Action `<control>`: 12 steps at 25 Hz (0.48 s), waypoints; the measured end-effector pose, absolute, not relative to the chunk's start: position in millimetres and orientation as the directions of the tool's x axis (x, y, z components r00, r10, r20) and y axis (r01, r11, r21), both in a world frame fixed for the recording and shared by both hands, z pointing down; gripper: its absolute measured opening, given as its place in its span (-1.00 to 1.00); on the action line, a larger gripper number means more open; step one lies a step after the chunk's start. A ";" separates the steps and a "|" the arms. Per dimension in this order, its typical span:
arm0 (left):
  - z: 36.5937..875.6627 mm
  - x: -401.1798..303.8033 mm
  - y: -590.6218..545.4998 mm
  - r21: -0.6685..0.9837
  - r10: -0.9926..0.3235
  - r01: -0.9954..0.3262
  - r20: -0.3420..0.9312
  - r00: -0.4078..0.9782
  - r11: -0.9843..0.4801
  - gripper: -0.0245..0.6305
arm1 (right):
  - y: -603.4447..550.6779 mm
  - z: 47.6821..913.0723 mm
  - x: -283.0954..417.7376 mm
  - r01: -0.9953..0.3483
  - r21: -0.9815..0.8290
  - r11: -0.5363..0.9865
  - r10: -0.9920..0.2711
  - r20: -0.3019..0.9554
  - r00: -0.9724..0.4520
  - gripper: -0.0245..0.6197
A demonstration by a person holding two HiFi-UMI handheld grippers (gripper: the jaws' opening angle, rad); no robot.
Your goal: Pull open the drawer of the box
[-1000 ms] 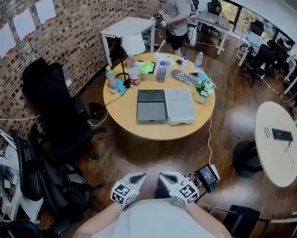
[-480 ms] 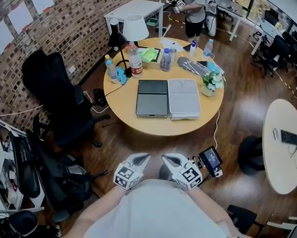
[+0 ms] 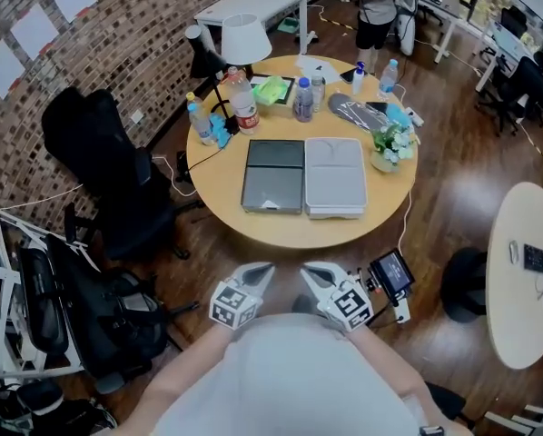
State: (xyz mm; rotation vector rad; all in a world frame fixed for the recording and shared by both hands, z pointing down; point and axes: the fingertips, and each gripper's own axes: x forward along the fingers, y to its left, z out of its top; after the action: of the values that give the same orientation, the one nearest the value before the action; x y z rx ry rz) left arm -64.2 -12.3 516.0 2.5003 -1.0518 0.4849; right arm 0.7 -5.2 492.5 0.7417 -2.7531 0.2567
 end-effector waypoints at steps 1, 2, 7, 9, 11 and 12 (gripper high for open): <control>517.5 -62.6 -14.7 0.212 -0.602 -0.738 0.457 0.654 -0.641 -0.91 | -8.8 494.0 3.6 -0.512 -0.093 0.854 -0.462 0.315 -0.829 -0.92; 518.7 -61.0 -16.5 0.210 -0.603 -0.741 0.463 0.650 -0.638 -0.91 | -12.1 495.0 5.5 -0.509 -0.088 0.856 -0.460 0.318 -0.829 -0.92; 526.8 -56.9 -15.3 0.177 -0.600 -0.756 0.506 0.619 -0.631 -0.91 | -20.2 501.4 9.6 -0.497 -0.096 0.862 -0.445 0.324 -0.835 -0.92; 530.0 -59.0 -15.9 0.161 -0.609 -0.766 0.515 0.603 -0.622 -0.91 | -22.6 503.1 8.0 -0.490 -0.106 0.865 -0.439 0.314 -0.842 -0.92; 534.8 -62.9 -17.8 0.136 -0.622 -0.775 0.518 0.587 -0.617 -0.91 | -24.0 506.7 6.2 -0.482 -0.105 0.870 -0.429 0.320 -0.845 -0.92; 538.6 -64.8 -18.1 0.122 -0.626 -0.776 0.520 0.581 -0.619 -0.91 | -24.4 508.3 5.1 -0.479 -0.105 0.872 -0.425 0.324 -0.845 -0.92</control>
State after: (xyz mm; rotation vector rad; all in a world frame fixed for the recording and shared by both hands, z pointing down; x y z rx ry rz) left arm -64.8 -18.1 538.6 2.4775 -1.1413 0.6236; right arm 5.1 -24.4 508.3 0.6805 -2.7521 0.2618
